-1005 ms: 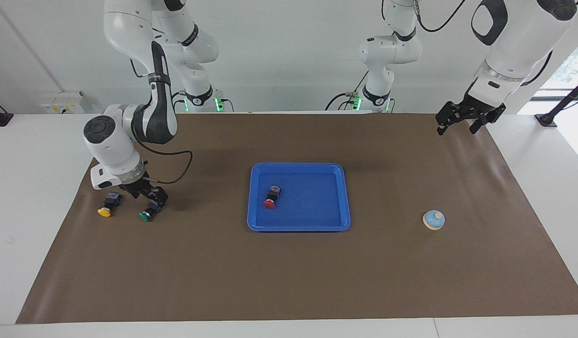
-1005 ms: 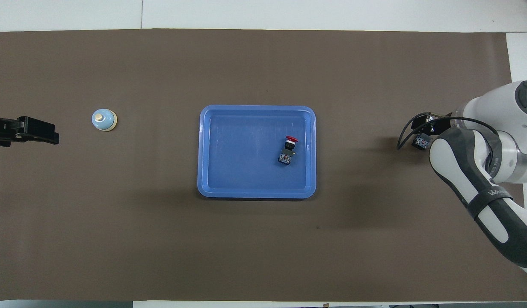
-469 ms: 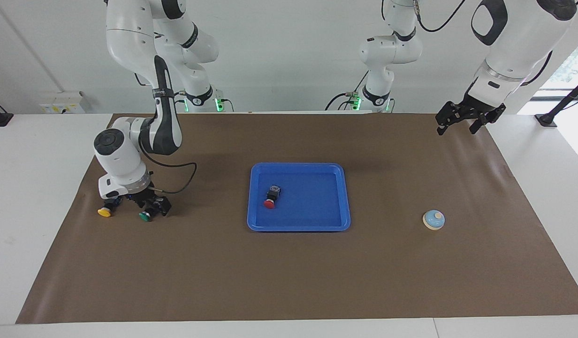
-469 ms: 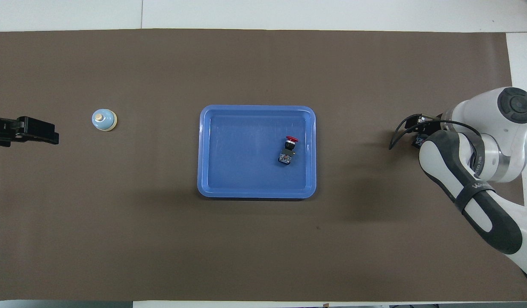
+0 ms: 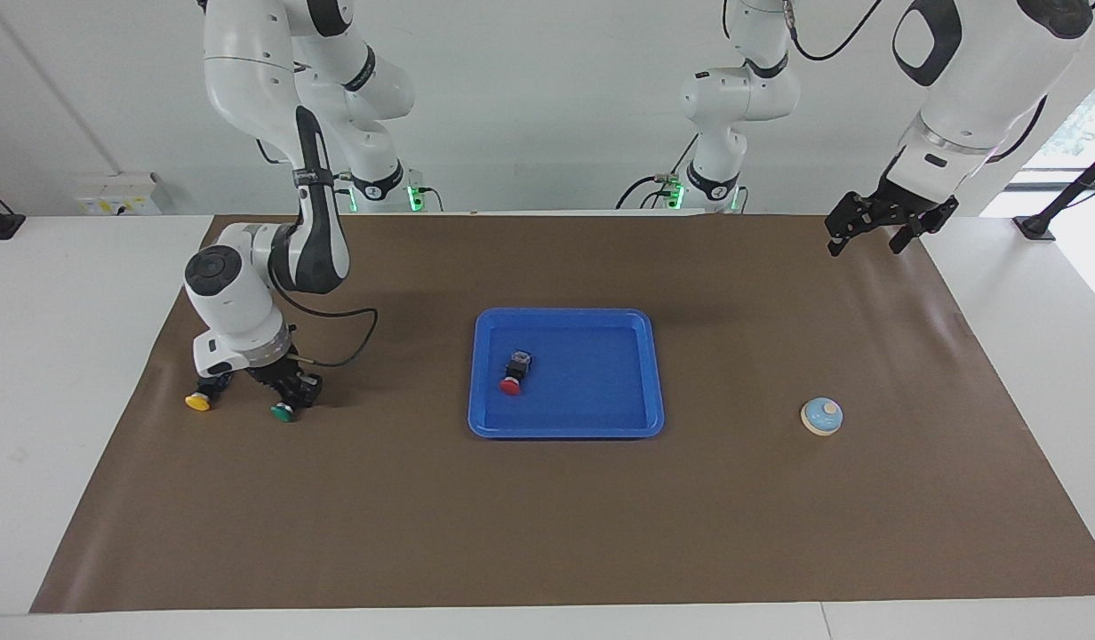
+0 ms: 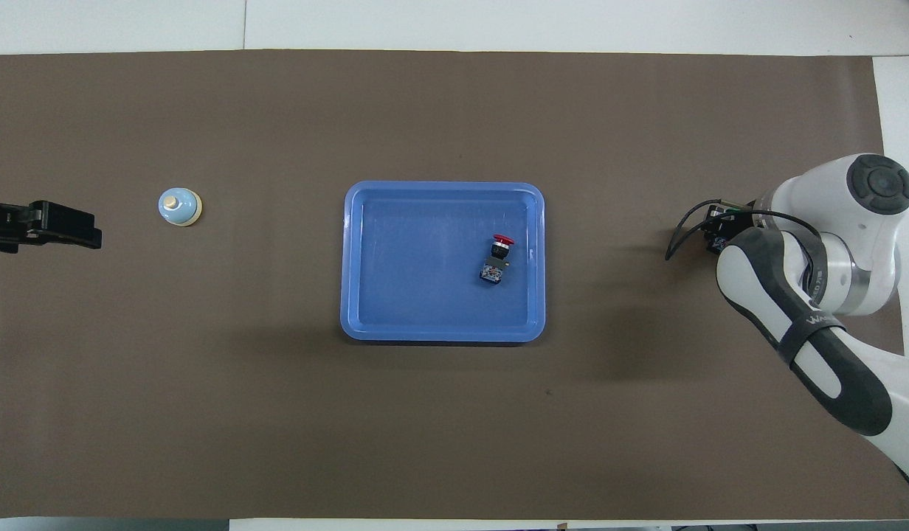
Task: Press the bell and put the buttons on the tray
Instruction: 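Grasp the green button with the right gripper and lift it, then carry the green button over the tray with the right gripper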
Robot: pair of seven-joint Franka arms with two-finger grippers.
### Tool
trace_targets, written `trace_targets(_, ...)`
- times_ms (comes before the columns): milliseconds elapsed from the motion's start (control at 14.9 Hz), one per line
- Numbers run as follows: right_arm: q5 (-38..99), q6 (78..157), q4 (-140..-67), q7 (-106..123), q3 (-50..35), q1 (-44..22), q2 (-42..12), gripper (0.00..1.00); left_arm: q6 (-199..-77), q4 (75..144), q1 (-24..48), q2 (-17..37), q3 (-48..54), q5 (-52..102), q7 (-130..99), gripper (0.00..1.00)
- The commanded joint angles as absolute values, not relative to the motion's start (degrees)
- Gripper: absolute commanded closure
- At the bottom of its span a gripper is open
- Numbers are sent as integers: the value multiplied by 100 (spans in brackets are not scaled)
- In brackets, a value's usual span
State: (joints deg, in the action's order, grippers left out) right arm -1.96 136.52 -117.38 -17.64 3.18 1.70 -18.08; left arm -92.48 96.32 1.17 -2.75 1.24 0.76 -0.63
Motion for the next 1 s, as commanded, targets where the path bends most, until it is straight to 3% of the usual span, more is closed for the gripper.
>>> trace_targets(0, -281, 13396, -11682, -1819, 246, 132, -1696, 100, -9149, 9571, 123, -299, 105, 70, -79, 0)
trace_targets(469, -193, 11728, -10154, -2204, 237, -710, -1784, 100, -9149, 9571, 123, -299, 105, 70, -79, 0)
trace_targets(737, -132, 10812, -9142, -3144, 229, -1571, -2100, 100, -9149, 9571, 132, -299, 105, 70, -79, 0)
trace_targets(938, -53, 10617, -8764, -4023, 220, -2327, -2197, 100, -9149, 9571, 123, -299, 105, 70, -79, 0)
